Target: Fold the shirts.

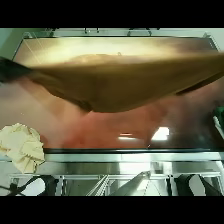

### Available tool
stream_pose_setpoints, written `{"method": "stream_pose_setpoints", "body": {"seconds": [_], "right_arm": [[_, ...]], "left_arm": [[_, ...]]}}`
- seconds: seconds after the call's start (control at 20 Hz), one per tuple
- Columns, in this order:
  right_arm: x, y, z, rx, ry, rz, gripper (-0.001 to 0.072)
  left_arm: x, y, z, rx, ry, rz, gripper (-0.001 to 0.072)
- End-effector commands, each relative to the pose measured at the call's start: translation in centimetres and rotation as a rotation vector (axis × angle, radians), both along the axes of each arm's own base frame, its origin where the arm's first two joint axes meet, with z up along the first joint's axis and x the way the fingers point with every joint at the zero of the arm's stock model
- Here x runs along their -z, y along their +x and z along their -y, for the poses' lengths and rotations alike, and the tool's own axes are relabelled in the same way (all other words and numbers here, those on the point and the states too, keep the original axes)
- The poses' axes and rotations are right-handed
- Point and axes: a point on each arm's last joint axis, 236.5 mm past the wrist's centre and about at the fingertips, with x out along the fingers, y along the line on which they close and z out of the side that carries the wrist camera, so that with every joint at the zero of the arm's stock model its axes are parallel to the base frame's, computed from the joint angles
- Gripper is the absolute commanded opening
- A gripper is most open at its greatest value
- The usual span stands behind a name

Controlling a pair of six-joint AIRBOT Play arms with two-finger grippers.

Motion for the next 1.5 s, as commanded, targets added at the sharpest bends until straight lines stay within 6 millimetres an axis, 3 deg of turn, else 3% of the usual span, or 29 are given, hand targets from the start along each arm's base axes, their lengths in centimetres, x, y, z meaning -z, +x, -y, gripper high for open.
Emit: {"method": "stream_pose_setpoints", "body": {"seconds": [0.0, 0.1, 0.2, 0.3, 0.4, 0.5, 0.6, 0.85, 0.95, 1.1, 1.25, 1.35, 1.45], "right_arm": [[-14.2, -6.3, -4.6, 0.007, -0.093, 0.428, 0.0028], [-18.1, -8.2, -5.7, 0.083, -0.166, 0.54, 0.0027], [-19.2, -8.9, -6.3, 0.113, -0.227, 0.572, 0.0027], [-17.4, -7.9, -5.9, 0.126, -0.28, 0.503, 0.0027], [-14.1, -6.2, -4.9, 0.126, -0.312, 0.38, 0.0027], [-9.6, -4.1, -4.3, 0.093, -0.293, 0.252, 0.0027], [-3.3, -1.6, -3.8, 0.06, -0.249, 0.091, 0.0027], [17.3, 6.3, -1.5, 0.113, -0.118, -0.32, 0.0027], [23.6, 8.9, -0.6, 0.123, -0.102, -0.44, 0.0027], [27.0, 13.1, -0.2, 0.088, 0.038, -0.473, 0.0026], [28.5, 16.9, 0.0, 0.033, 0.132, -0.488, 0.0027], [28.9, 18.7, 0.1, -0.003, 0.147, -0.486, 0.0026], [29.5, 19.9, 0.5, -0.006, 0.149, -0.489, 0.0026]], "left_arm": [[-16.6, -7.8, 1.4, -0.033, -0.067, 0.601, 0.0014], [-21.6, -10.7, 2.1, -0.149, 0.069, 0.809, 0.0033], [-23.6, -11.7, 2.4, -0.234, 0.217, 0.902, 0.0034], [-23.7, -11.2, 1.7, -0.26, 0.27, 0.886, 0.0034], [-21.7, -9.3, 0.4, -0.231, 0.283, 0.789, 0.0034], [-17.6, -6.4, -0.3, -0.141, 0.296, 0.648, 0.0034], [-11.7, -2.8, 0.3, -0.028, 0.307, 0.465, 0.0034], [7.3, 8.5, 2.5, 0.07, 0.469, 0.046, 0.0034], [13.9, 12.8, 2.7, 0.071, 0.524, -0.058, 0.0034], [19.0, 17.6, 2.6, 0.058, 0.494, -0.173, 0.0033], [21.1, 21.1, 1.8, 0.005, 0.48, -0.173, 0.0033], [22.2, 22.2, 1.6, -0.037, 0.476, -0.16, 0.0035], [24.5, 21.6, 1.5, -0.02, 0.485, -0.19, 0.0035]]}}
